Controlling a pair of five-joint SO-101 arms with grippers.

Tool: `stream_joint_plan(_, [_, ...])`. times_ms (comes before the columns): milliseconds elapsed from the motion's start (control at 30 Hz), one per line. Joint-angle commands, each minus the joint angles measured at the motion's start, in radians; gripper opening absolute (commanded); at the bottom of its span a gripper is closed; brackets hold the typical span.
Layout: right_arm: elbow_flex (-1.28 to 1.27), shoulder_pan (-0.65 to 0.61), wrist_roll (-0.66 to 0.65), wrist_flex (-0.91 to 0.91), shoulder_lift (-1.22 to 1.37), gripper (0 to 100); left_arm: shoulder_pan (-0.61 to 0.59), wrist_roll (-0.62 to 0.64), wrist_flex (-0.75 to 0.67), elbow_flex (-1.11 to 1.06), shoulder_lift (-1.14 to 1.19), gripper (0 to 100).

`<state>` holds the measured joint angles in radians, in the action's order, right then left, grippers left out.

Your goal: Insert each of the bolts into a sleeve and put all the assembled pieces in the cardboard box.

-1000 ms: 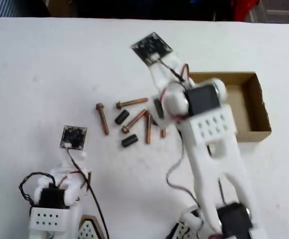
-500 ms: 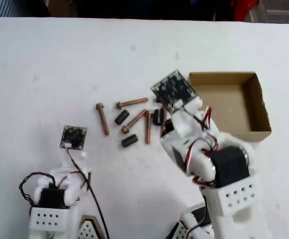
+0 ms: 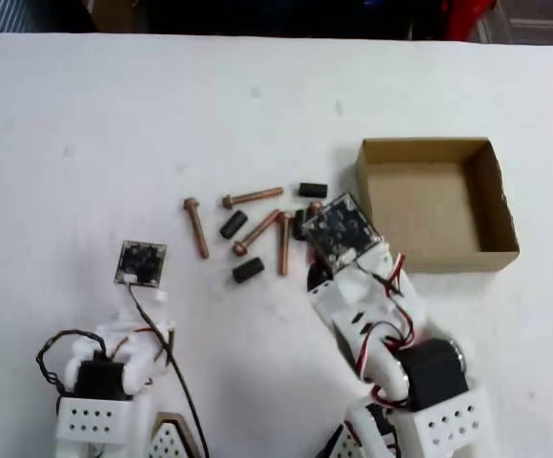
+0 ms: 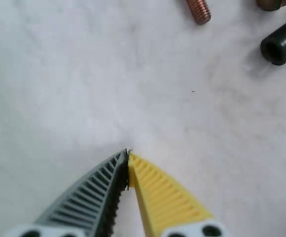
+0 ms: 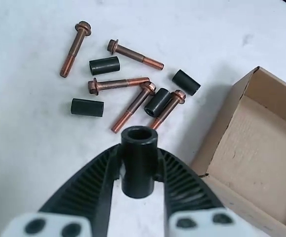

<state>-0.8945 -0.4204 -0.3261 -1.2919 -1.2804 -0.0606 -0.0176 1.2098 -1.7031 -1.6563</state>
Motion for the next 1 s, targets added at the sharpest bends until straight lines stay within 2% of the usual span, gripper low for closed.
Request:
stream_joint_plan(0, [-0.029,-0.001,-0.008,0.031,-0.074,1.7,-0.008,0.009,0.002,0.034,0.004,2])
stream_joint_plan(233, [-0.147,0.001,-0.011,0.104,-0.217,1.7,-0.008,0.009,0.002,0.034,0.004,2])
stream_joint_plan(567, [-0.215,0.001,-0.005,0.111,-0.305,1.7,-0.002,0.009,0.002,0.034,0.004,2])
stream_joint_plan(767, [-0.347,0.001,-0.005,0.248,-0.364,1.6,-0.002,0.014,0.002,0.034,0.004,2])
stream_joint_plan(967, [-0.405,0.001,-0.005,0.268,-0.435,1.6,-0.002,0.014,0.002,0.034,0.004,2])
